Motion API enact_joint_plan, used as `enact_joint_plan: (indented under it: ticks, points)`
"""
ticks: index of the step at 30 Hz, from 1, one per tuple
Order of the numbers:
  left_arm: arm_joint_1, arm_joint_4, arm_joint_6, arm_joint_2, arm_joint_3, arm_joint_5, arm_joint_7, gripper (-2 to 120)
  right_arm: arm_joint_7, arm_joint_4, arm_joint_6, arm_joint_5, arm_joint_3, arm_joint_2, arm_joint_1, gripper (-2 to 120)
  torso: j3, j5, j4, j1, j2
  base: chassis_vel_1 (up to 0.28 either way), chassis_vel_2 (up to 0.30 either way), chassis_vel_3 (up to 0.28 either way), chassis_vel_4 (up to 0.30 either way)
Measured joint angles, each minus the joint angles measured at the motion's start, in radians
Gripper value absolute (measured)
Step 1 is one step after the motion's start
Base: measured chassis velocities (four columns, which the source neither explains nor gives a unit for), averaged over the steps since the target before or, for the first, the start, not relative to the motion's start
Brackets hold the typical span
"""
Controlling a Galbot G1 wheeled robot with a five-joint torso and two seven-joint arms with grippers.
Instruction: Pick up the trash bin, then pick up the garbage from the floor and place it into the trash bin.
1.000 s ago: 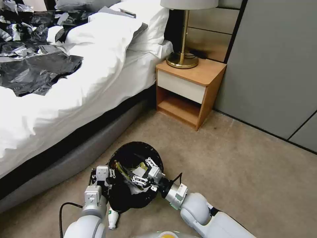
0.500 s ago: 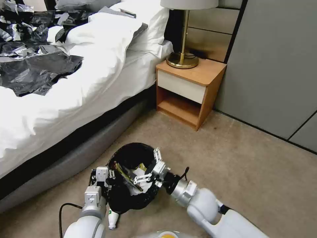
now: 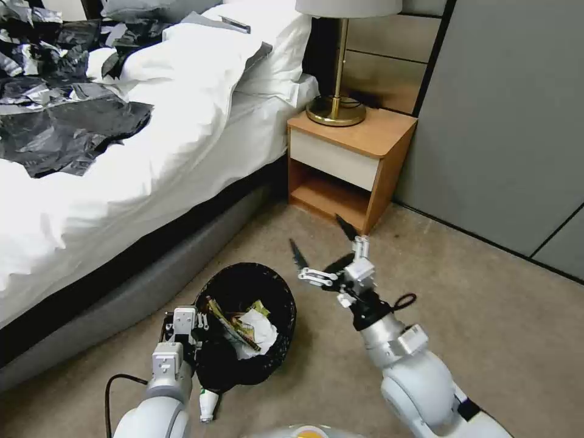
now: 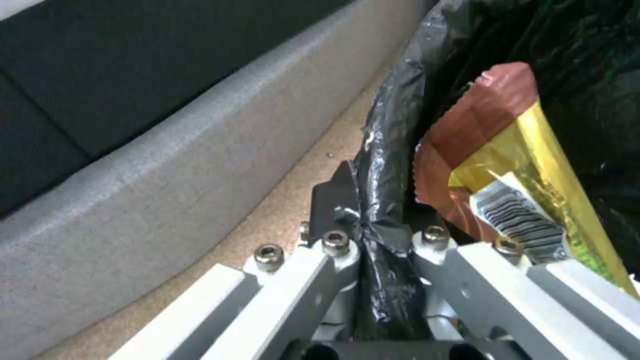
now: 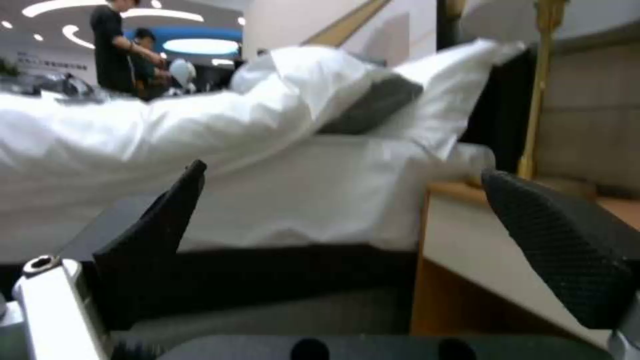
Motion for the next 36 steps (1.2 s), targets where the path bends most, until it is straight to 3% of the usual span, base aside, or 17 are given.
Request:
enact_joint_plan:
  ticks: [10, 36]
  points:
    - [0.001, -0.008, 0.004, 0.002, -0.004, -0.011, -0.001, 1, -0.004, -0.099, 0.037, -0.009, -0.001, 0.024, -0.016, 100, 0.000, 0.0000, 0.0000, 0.000, 0.000, 0.000, 0.000, 0.000, 0.000]
    - [0.013, -0.060, 0.012, 0.001, -0.008, -0.014, -0.001, 1, -0.007, -0.113, 0.032, 0.003, 0.010, 0.019, 0.004, 100, 0.000, 0.0000, 0.0001, 0.000, 0.000, 0.050, 0.059, 0.057, 0.057]
